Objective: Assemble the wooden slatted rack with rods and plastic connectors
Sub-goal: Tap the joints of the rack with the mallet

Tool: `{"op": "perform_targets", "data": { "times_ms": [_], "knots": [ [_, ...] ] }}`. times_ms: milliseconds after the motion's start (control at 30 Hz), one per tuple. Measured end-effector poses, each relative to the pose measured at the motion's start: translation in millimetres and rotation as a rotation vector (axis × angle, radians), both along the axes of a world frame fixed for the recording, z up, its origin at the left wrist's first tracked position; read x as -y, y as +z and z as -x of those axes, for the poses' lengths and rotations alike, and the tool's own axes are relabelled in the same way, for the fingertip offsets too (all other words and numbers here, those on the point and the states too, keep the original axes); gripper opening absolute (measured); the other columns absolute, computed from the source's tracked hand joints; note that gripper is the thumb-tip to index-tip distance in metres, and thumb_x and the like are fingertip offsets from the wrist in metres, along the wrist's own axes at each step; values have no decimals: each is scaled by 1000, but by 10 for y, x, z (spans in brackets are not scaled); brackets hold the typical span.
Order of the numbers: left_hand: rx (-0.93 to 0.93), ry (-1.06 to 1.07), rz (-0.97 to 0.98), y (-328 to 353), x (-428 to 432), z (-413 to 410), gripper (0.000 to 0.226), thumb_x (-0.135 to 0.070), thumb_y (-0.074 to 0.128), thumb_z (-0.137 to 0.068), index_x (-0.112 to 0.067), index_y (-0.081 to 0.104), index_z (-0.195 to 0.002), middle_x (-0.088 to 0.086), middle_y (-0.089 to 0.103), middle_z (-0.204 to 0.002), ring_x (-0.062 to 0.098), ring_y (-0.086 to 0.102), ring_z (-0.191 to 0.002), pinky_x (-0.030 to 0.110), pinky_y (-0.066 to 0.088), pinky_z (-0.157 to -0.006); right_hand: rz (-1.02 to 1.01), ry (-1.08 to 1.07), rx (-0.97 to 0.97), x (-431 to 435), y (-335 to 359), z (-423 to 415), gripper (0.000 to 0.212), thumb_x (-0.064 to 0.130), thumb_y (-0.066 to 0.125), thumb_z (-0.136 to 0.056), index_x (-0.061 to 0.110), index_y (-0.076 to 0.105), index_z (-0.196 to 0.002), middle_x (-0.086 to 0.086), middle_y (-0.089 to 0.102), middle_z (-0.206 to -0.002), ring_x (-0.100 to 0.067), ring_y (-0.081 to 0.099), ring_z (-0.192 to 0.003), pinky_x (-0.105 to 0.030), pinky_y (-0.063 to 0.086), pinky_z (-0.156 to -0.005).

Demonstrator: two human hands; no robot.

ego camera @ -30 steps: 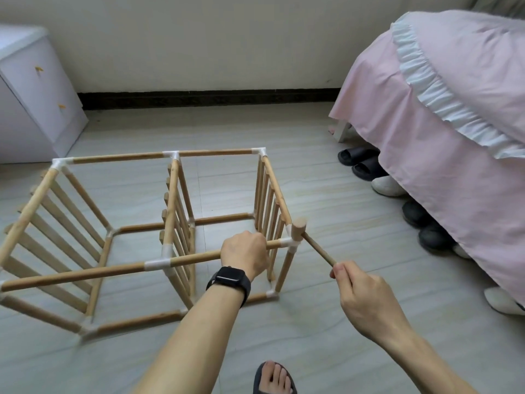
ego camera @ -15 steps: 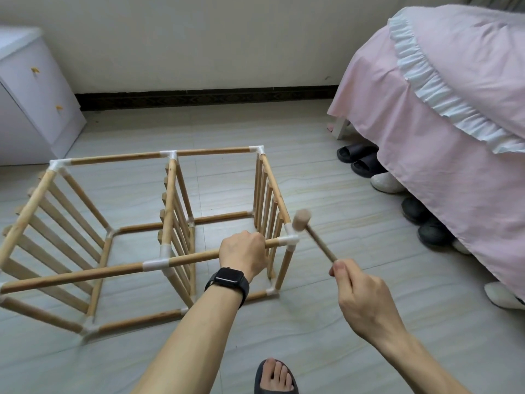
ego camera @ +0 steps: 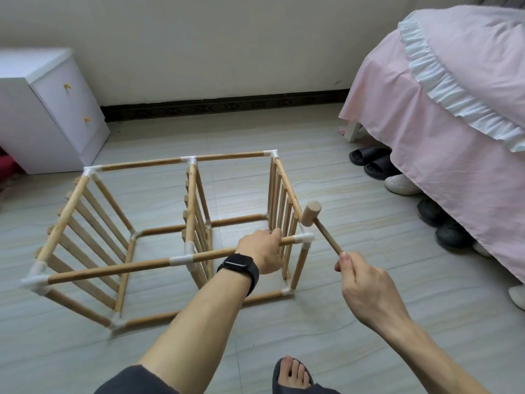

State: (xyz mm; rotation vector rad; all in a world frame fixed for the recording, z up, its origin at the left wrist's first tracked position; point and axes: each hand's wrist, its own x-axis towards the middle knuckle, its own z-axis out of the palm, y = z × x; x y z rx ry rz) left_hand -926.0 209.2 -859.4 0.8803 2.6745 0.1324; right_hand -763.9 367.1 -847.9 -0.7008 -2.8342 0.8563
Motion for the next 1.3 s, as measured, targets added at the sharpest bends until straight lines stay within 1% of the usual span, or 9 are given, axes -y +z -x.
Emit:
{"op": "perform_targets", "data": {
  "times_ms": [133,300,433,533,733,833,1067,1200,1300],
  "knots": [
    [-12,-1,-9,399,444,252,54,-34,61,-90,-34,45,-142,1,53,-130,24,50,-119,37,47,-91,70,113,-1,318,-29,113,37,39,32,-107,27,60,-86,0,63,-63,-17,59,-59,-36,41,-56],
    [-29,310,-56,634,1579,422,57,-30,63,-88,-32,44,-142,3,51,-135,22,52,-115,41,50,-95,160,279,-23,898,-73,304,35,39,37,-107,28,58,-81,1,65,-68,-11,60,-61,-24,41,-51],
    [77,387,106,311,2296,178,59,-38,60,-84,-28,45,-140,5,52,-133,25,48,-122,43,45,-102,144,395,-12,1255,-52,469,34,43,37,-106,29,59,-86,3,69,-78,-11,65,-68,-34,53,-63],
    [-144,365,167,-69,2458,10,40,-39,52,-93,-23,44,-128,5,53,-127,26,49,-116,41,38,-103,99,460,14,1382,-41,555,29,43,37,-107,31,58,-90,3,69,-79,-12,66,-68,-33,56,-63],
    [-315,385,175,-286,2435,-26,47,-23,52,-84,-18,35,-128,8,46,-130,27,44,-119,41,30,-106,223,449,-250,1454,50,587,27,32,39,-106,27,53,-85,2,53,-52,-15,49,-43,-25,34,-40],
    [-316,383,148,-273,2438,-23,49,-21,53,-83,-17,35,-129,8,46,-129,27,44,-117,42,32,-108,-16,496,49,1439,-19,653,33,42,30,-107,28,50,-84,4,60,-63,-14,57,-55,-29,44,-51],
    [-328,380,143,-294,2445,-21,48,-19,54,-84,-17,35,-128,8,47,-127,26,45,-113,42,34,-107,-101,519,71,1517,24,642,35,43,29,-108,25,52,-88,3,61,-65,-13,56,-54,-30,39,-47],
    [-330,375,144,-292,2448,-22,46,-19,55,-85,-18,36,-127,8,48,-124,26,46,-111,42,36,-105,20,498,-113,1547,40,628,30,39,31,-107,28,50,-86,2,56,-55,-16,55,-47,-33,41,-42],
    [-336,366,150,-298,2443,-24,46,-20,56,-85,-18,35,-126,9,47,-123,26,46,-110,42,37,-104,-141,504,185,1573,71,689,38,44,25,-108,28,48,-82,2,60,-69,-11,56,-58,-28,38,-48]
  ]
}}
